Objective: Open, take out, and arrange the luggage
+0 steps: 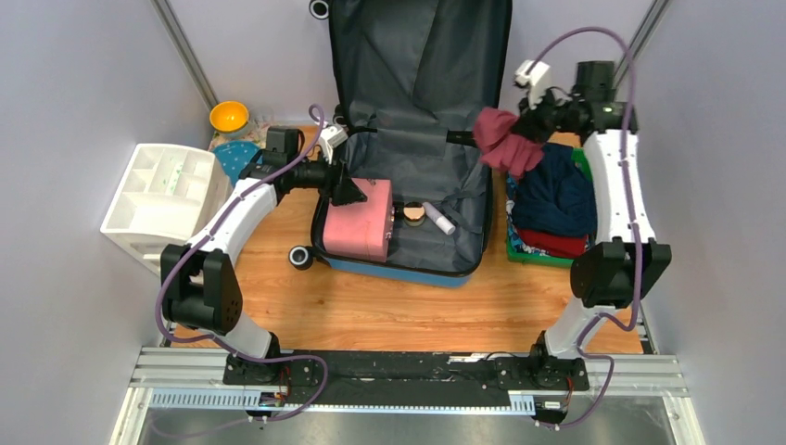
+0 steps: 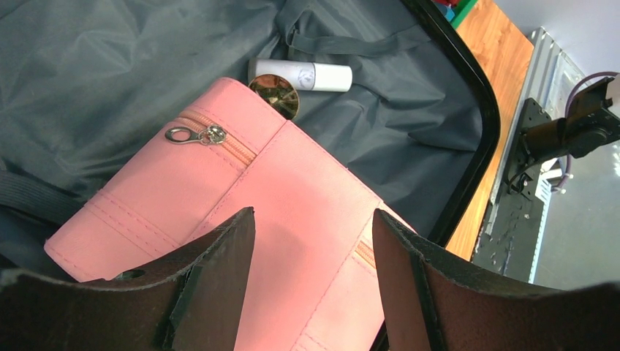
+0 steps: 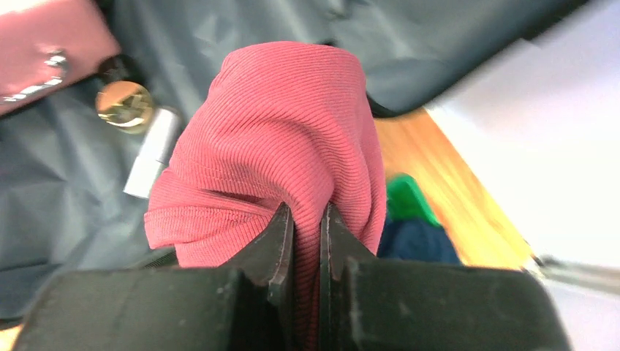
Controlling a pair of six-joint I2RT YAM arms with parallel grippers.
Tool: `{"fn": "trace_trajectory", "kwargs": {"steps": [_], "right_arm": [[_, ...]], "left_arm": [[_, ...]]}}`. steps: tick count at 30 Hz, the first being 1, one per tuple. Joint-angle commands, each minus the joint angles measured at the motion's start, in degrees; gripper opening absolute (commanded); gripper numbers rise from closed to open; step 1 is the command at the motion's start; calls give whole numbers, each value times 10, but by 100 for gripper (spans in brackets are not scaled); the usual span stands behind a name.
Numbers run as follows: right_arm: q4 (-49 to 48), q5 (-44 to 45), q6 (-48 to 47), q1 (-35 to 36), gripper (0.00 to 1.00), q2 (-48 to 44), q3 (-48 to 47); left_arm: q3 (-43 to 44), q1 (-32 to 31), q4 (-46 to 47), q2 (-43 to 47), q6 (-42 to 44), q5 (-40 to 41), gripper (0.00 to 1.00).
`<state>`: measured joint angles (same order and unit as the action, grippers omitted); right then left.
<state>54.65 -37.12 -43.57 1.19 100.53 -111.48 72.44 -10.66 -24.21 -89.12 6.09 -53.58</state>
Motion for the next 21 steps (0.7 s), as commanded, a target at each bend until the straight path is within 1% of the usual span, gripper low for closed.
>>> {"fn": "trace_trajectory", "kwargs": {"steps": [1,2,3,5,6,7,9,10,13,14,15,16,17,18,19,20,21], "right_arm": [[32,-21,-44,-92,0,-43,-72],[33,-20,-54,-108,0,-43,-81],[25,-23,-70,-142,0,-43,-82],[18,-31,-93,-174,0,-37,-86],[24,-33,-115,-200,0,-32,-87],[27,-30,-163,-210,0,-27,-87],[40,-30,-206,-228,0,-10,-81],[53,-30,-268,-230,0,2,-78],[129,-35,-356,-231,0,10,-47],[153,-39,-412,-232,0,8,-34],[199,-44,-447,-231,0,5,2],[213,-45,-468,-230,0,-8,24],[222,-43,-510,-228,0,-15,48],[230,-38,-527,-227,4,-23,80],[230,-17,-541,-226,8,-40,137],[230,-8,-559,-225,16,-50,170],[224,6,-572,-223,42,-57,197]], "left_arm": [[-7,5,30,22,-19,-23,68],[-7,5,36,19,-22,-27,68],[-6,5,39,17,-25,-28,68],[-4,5,42,13,-31,-28,68],[-3,5,42,12,-32,-29,68],[-2,5,42,11,-33,-29,68],[-2,5,43,8,-35,-31,68],[-1,5,43,6,-36,-31,68],[9,5,35,-3,-35,-32,68],[14,5,33,-5,-36,-33,68],[16,5,32,-6,-35,-33,68],[16,5,32,-6,-35,-32,68],[15,5,32,-5,-35,-31,68],[14,5,32,-4,-35,-30,68],[12,5,31,-4,-35,-31,68],[10,5,31,-4,-35,-30,68],[10,5,32,-3,-34,-31,68]]}}
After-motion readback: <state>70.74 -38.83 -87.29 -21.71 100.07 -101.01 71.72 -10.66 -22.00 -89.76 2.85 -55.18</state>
